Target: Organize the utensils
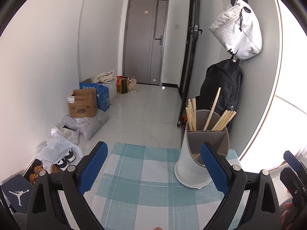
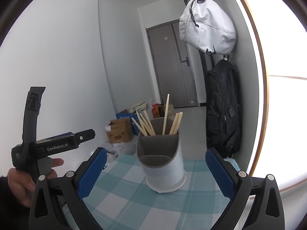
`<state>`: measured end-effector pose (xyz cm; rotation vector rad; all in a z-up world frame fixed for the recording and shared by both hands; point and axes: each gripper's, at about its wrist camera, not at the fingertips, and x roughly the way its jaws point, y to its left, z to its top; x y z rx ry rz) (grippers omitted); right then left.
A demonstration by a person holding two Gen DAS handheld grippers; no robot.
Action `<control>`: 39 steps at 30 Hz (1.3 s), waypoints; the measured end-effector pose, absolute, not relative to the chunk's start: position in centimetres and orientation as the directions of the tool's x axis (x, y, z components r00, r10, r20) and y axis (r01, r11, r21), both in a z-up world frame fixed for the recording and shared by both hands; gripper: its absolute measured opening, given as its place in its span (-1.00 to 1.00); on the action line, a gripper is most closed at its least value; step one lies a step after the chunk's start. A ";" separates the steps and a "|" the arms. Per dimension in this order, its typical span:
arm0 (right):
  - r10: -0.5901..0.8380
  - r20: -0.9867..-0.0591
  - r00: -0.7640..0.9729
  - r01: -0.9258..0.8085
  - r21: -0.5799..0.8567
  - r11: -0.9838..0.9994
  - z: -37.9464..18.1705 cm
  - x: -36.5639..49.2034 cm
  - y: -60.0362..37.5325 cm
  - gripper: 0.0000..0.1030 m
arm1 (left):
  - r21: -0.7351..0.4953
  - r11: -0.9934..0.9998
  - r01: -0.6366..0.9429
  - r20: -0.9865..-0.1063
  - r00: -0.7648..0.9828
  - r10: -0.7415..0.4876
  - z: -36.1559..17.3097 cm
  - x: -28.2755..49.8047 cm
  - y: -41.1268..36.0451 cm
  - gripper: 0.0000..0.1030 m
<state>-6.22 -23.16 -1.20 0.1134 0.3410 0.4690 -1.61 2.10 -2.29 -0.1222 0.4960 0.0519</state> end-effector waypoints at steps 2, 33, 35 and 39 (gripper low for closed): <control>0.458 -0.294 0.839 -0.421 0.183 0.889 -1.2 -6.2 -23.2 1.00 | -0.100 0.990 -0.095 -0.477 0.878 0.036 -2.3 -1.5 2.3 0.83; 0.458 -0.289 0.841 -0.428 0.164 0.889 -1.1 -6.5 -23.0 1.00 | -0.054 0.997 -0.064 -0.466 0.884 0.031 -2.4 -1.9 1.4 0.83; 0.459 -0.288 0.841 -0.429 0.163 0.889 -1.1 -6.5 -23.0 1.00 | -0.051 0.996 -0.066 -0.457 0.889 0.035 -2.3 -2.1 1.4 0.83; 0.460 -0.289 0.839 -0.431 0.162 0.888 -1.1 -6.5 -23.0 1.00 | -0.055 0.996 -0.070 -0.459 0.888 0.037 -2.3 -2.1 1.5 0.83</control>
